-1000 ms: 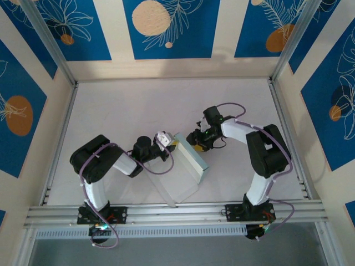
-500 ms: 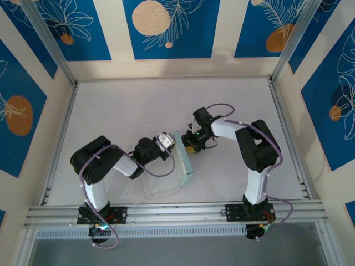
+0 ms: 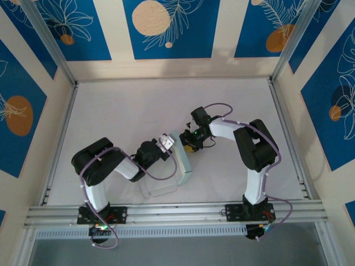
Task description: Fold the paper box
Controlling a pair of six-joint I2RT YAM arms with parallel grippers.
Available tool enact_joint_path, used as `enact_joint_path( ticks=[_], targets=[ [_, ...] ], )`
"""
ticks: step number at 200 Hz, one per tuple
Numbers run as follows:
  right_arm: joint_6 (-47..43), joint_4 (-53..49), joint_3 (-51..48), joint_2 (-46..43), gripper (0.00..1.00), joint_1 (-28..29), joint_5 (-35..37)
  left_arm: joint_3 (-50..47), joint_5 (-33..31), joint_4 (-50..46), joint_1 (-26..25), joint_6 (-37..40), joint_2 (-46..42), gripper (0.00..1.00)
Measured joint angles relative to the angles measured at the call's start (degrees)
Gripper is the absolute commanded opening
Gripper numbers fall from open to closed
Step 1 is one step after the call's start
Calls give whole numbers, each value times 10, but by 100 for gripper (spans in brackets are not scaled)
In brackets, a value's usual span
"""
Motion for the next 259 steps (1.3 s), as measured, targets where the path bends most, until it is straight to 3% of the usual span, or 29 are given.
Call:
enact_joint_path(
  ticks=[21, 52, 80, 96, 120, 145, 199, 259],
  targets=[
    [1, -12, -18, -42, 59, -17, 11, -1, 6, 20, 0, -6, -2, 0],
    [-23, -58, -19, -151, 62, -50, 32, -2, 33, 22, 0, -17, -6, 41],
    [-54, -106, 8, -209, 63, -73, 66, -3, 51, 13, 0, -32, -30, 63],
    [-73, -137, 28, -223, 59, -76, 89, -5, 52, 8, 0, -38, -55, 70],
    [-109, -182, 52, -244, 43, -68, 111, -11, 53, -14, 0, -43, -112, 74],
    [-144, -223, 77, -272, 34, -36, 118, -21, 44, -59, 0, -61, -206, 75],
    [-183, -275, 107, -281, 36, 71, 137, -22, -3, -186, 9, -86, -406, 80],
    [-184, -291, 125, -258, 46, 63, 170, 5, 14, -305, 16, -109, -349, 75]
  ],
)
